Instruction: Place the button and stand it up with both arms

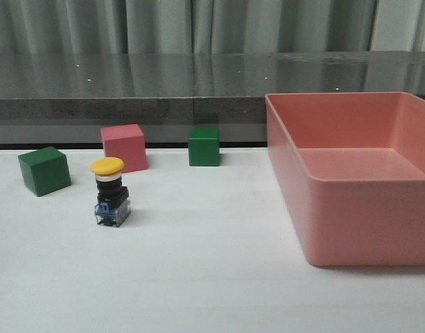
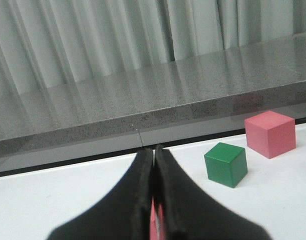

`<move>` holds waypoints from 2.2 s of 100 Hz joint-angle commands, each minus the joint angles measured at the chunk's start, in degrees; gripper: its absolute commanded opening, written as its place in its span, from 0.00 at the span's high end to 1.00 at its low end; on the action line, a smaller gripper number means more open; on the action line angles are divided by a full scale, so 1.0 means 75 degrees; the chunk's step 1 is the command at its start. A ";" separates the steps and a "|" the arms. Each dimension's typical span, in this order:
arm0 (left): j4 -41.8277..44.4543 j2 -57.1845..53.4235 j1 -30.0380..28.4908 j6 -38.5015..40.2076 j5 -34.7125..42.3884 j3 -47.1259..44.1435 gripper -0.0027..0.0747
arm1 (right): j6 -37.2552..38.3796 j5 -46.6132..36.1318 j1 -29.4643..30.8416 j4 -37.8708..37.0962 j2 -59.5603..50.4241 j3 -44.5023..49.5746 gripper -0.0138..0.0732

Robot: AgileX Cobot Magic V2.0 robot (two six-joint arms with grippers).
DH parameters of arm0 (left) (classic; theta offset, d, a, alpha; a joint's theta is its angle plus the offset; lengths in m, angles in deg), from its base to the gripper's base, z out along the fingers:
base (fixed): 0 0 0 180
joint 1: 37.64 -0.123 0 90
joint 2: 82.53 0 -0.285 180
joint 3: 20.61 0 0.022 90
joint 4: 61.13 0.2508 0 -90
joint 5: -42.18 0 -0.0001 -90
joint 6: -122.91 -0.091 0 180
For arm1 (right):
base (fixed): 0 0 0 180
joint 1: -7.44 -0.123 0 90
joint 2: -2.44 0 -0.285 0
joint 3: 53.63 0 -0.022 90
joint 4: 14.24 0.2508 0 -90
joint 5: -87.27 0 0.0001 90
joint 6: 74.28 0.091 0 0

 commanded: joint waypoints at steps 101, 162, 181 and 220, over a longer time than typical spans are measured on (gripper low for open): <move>-0.0106 -0.0242 -0.0010 0.0101 0.0550 -0.0210 0.99 | -0.0038 -0.0906 0.0159 0.0057 -0.0538 0.0559 0.91; -0.0106 -0.0242 -0.0010 0.0101 0.0550 -0.0210 0.99 | -0.0023 -0.1168 0.0672 0.0887 -0.3162 0.2285 0.91; -0.0106 -0.0242 -0.0010 0.0101 0.0550 -0.0210 0.99 | -0.0023 -0.1117 0.0672 0.0887 -0.3162 0.2285 0.91; -0.0106 -0.0242 -0.0010 0.0101 0.0550 -0.0210 0.99 | -0.0023 -0.1117 0.0672 0.0887 -0.3162 0.2285 0.91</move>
